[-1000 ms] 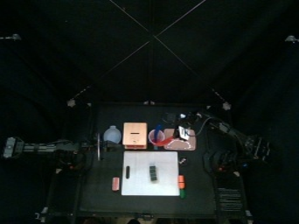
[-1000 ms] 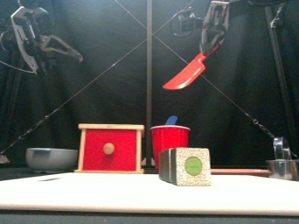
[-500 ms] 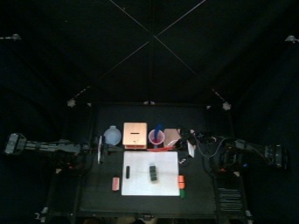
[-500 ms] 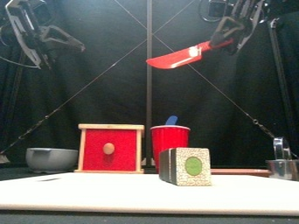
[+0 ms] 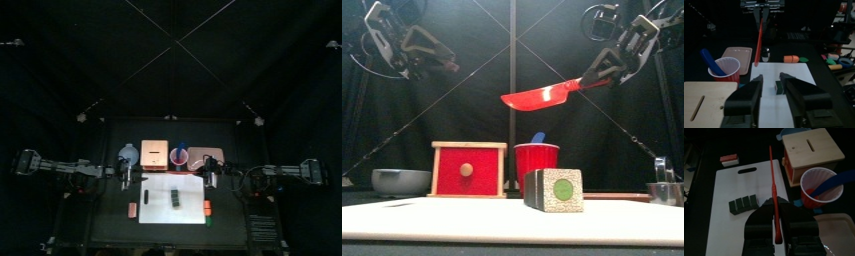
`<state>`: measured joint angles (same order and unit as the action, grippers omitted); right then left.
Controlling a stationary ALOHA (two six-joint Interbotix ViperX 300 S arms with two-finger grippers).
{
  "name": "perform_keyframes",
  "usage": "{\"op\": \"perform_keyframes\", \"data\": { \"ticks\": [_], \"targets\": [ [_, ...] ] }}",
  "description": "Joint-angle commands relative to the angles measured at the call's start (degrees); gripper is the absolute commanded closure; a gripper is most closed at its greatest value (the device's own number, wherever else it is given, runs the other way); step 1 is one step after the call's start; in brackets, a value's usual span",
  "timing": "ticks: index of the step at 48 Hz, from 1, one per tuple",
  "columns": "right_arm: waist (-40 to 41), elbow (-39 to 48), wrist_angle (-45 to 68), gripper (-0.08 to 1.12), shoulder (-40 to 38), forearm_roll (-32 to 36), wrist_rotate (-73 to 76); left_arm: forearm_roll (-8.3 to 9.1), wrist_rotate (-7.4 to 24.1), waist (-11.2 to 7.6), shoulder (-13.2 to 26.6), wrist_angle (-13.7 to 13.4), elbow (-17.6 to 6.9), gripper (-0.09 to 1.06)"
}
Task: Place sushi on board then cut the sushi with the knife then place the pieces on the plate
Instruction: Grasp knife edge with left hand
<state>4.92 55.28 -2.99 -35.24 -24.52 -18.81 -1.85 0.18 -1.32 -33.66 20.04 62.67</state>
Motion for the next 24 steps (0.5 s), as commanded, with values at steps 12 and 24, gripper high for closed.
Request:
{"op": "perform_keyframes", "data": {
  "ticks": [12, 24],
  "targets": [
    [-5.45, -1.93, 7.47, 0.72, 7.29, 0.35, 0.0, 0.0, 0.0, 0.09, 9.58, 0.62, -4.48, 0.05],
    [-6.33, -2.46, 8.61, 0.72, 8.7, 0.09, 0.0, -1.93, -0.09, -0.18, 15.29, 0.18, -8.79, 0.05]
  ]
}}
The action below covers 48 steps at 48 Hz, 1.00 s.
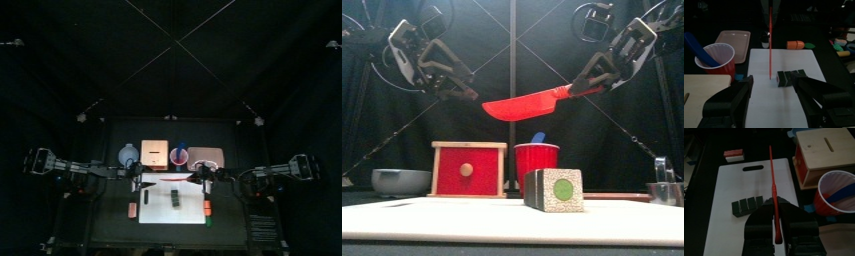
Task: Place sushi on board then cut the sushi with the knife then place the pieces on the plate
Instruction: Grasp knife edge with left hand
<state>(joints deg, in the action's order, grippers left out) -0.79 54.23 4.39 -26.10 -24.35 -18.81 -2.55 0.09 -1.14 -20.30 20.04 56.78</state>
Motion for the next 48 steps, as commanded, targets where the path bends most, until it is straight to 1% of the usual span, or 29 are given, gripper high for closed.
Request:
{"op": "perform_keyframes", "data": {
  "ticks": [1, 4, 8, 11, 14, 18, 22, 32, 48],
  "targets": [
    [-0.7, -1.41, 1.58, 0.72, -0.44, -0.18, 0.0, -1.58, 0.0, -0.35, 2.46, 0.09, -3.25, 0.05],
    [-0.97, -1.14, 2.02, 0.72, -0.44, -0.18, 0.09, -2.72, 0.0, -0.44, 4.22, -0.44, -4.22, 0.05],
    [-0.97, -0.97, 2.11, 0.72, -0.44, -0.79, 0.09, -5.01, 0.0, -0.44, 6.86, -1.05, -5.36, 0.05],
    [-0.97, -0.7, 2.11, 0.72, -0.35, -1.32, 0.0, -6.06, 0.18, -0.44, 8.44, -1.41, -6.06, 0.05],
    [-0.97, -0.62, 2.11, 0.72, -0.35, -1.67, 0.0, -6.42, 0.18, -0.44, 9.67, -1.58, -6.86, 0.05],
    [-1.05, -0.44, 2.02, 0.72, -0.44, -1.67, 0.09, -6.15, 0.18, -0.26, 10.81, -1.58, -7.82, 0.05],
    [-1.05, -0.35, 2.02, 0.72, -0.44, -1.67, 0.09, -5.71, 0.26, -0.26, 11.07, -1.67, -8.44, 0.06],
    [-1.23, 0.0, 2.02, 0.72, -0.35, -1.67, 0.09, -5.54, 0.18, -0.44, 10.81, -1.67, -8.35, 0.12],
    [-1.32, 0.09, 2.02, 0.72, -0.44, -2.37, 0.0, -5.54, 0.26, -1.32, 11.25, -1.67, -8.35, 0.33]
  ]
}}
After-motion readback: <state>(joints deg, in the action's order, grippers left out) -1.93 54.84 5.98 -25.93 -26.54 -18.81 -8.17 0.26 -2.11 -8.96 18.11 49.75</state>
